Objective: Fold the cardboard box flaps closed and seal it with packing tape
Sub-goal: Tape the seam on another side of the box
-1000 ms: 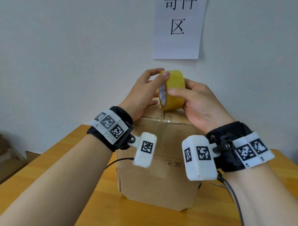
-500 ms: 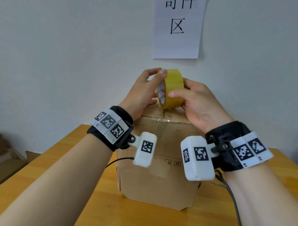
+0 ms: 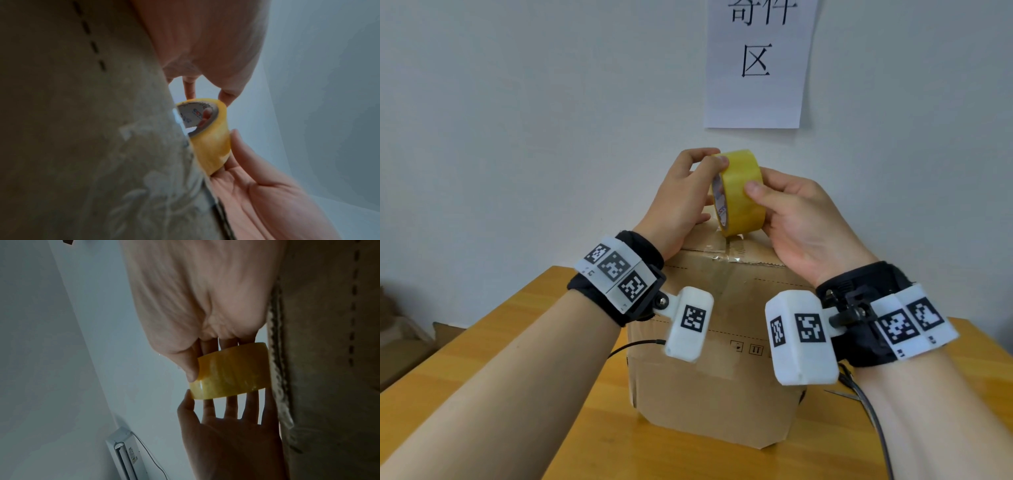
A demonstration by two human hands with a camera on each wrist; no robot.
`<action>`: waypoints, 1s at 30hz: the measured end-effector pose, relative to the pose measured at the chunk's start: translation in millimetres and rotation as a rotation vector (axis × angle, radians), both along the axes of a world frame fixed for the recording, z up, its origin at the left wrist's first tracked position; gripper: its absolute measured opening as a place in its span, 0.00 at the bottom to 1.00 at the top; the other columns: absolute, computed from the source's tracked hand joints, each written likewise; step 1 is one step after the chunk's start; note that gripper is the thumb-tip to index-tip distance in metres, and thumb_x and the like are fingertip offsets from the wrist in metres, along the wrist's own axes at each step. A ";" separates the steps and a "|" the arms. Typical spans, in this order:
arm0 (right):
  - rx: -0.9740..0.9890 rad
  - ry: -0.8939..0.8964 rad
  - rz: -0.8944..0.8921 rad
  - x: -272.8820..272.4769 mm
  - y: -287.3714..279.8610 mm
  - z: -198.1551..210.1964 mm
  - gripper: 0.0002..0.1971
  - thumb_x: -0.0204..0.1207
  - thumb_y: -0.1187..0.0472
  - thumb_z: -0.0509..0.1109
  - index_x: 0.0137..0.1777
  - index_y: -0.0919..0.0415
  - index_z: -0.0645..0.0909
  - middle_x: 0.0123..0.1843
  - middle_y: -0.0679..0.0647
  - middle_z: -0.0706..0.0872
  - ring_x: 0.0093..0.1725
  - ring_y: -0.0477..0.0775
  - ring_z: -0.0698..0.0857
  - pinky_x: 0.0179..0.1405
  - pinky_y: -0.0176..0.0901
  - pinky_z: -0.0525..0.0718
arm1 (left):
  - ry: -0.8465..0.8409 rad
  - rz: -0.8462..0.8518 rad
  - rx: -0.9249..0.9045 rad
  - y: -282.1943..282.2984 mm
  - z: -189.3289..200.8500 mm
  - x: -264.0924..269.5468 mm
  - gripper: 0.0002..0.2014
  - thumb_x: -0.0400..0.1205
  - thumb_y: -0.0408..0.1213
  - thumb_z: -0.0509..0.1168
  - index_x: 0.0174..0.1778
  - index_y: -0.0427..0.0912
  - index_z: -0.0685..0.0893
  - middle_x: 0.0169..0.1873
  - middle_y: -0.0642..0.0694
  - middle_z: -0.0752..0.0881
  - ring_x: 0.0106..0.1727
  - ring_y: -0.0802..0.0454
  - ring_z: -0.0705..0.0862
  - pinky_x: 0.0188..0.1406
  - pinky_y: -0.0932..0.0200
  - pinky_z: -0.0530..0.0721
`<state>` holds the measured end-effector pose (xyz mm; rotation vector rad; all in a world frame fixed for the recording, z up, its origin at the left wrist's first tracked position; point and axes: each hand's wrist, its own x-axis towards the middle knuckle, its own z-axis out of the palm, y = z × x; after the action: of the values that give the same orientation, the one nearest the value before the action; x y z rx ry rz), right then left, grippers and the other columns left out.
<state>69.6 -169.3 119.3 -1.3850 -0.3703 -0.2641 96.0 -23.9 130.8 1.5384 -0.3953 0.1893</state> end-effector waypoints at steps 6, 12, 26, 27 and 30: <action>0.004 -0.006 0.050 -3.2 -3.0 2.1 0.16 0.83 0.72 0.61 0.67 0.69 0.84 0.62 0.68 0.89 0.58 0.61 0.88 0.49 0.46 0.88 | -0.019 0.020 -0.005 0.3 -2.3 4.8 0.15 0.84 0.50 0.64 0.66 0.53 0.78 0.48 0.53 0.85 0.55 0.49 0.89 0.61 0.45 0.84; 0.126 0.031 -0.135 -0.3 2.1 3.2 0.06 0.81 0.63 0.72 0.50 0.65 0.89 0.54 0.66 0.91 0.51 0.59 0.89 0.52 0.50 0.87 | -0.094 0.027 0.032 0.5 -4.5 4.7 0.16 0.83 0.50 0.66 0.66 0.56 0.79 0.56 0.51 0.86 0.56 0.54 0.88 0.50 0.57 0.83; 0.108 -0.012 0.009 -0.2 -0.2 2.1 0.17 0.88 0.68 0.57 0.71 0.70 0.81 0.63 0.64 0.89 0.66 0.60 0.87 0.68 0.50 0.84 | -0.061 0.049 0.002 -1.5 -3.7 9.3 0.21 0.81 0.51 0.69 0.68 0.50 0.78 0.55 0.50 0.86 0.48 0.60 0.87 0.36 0.71 0.78; 0.094 -0.019 0.019 -0.2 -0.4 1.8 0.17 0.88 0.69 0.56 0.72 0.70 0.80 0.64 0.64 0.89 0.67 0.60 0.87 0.69 0.49 0.84 | -0.057 0.062 -0.002 -1.9 -4.0 10.1 0.20 0.82 0.52 0.68 0.68 0.49 0.78 0.55 0.50 0.86 0.48 0.60 0.87 0.38 0.68 0.78; 0.053 -0.052 0.010 0.3 -0.6 0.6 0.20 0.85 0.74 0.55 0.73 0.68 0.80 0.65 0.62 0.89 0.68 0.58 0.86 0.70 0.48 0.82 | -0.045 0.082 -0.004 -2.3 -4.6 12.2 0.21 0.82 0.54 0.67 0.67 0.49 0.78 0.54 0.52 0.86 0.53 0.56 0.87 0.41 0.64 0.77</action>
<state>69.9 -169.9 120.0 -1.3255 -0.4101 -0.3006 108.2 -26.2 126.3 1.5496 -0.3675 0.2892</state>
